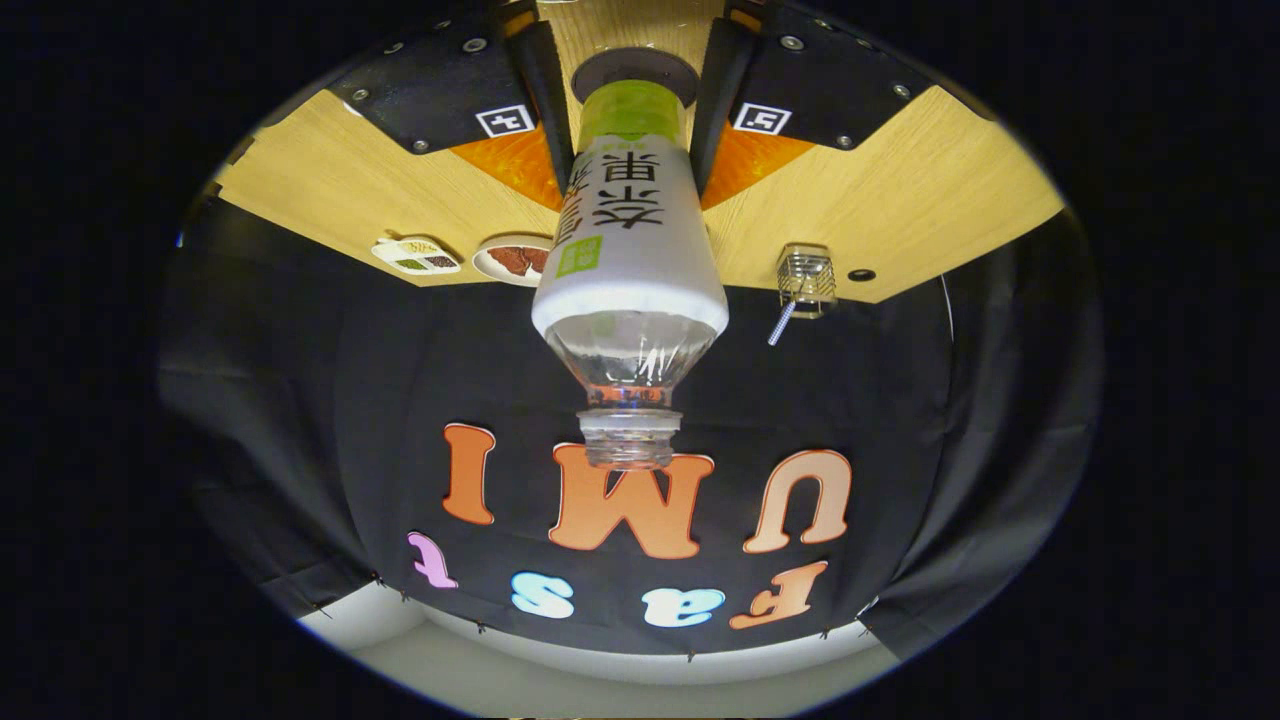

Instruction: Take the bottle from table, then pour the juice into the cup, finally place the bottle on the coaster

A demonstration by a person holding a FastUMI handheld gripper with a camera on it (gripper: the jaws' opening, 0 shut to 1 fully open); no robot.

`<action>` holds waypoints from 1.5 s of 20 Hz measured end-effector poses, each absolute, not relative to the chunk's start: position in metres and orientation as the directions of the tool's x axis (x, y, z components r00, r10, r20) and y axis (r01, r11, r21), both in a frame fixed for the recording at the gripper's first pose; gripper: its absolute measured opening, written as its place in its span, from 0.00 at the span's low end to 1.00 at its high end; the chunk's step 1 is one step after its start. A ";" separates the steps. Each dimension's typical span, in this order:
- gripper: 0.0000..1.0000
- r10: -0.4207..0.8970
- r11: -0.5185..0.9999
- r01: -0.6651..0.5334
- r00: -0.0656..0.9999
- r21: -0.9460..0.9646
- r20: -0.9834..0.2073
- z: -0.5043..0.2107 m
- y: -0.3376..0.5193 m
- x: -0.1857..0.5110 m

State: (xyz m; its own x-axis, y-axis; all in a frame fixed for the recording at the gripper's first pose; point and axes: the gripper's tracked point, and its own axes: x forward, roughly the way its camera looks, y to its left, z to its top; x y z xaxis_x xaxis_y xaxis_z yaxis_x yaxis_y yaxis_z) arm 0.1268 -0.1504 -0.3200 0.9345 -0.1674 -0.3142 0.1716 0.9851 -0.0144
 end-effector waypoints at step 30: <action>0.97 -0.055 0.965 0.081 0.992 0.249 -0.113 -0.164 -0.087 0.044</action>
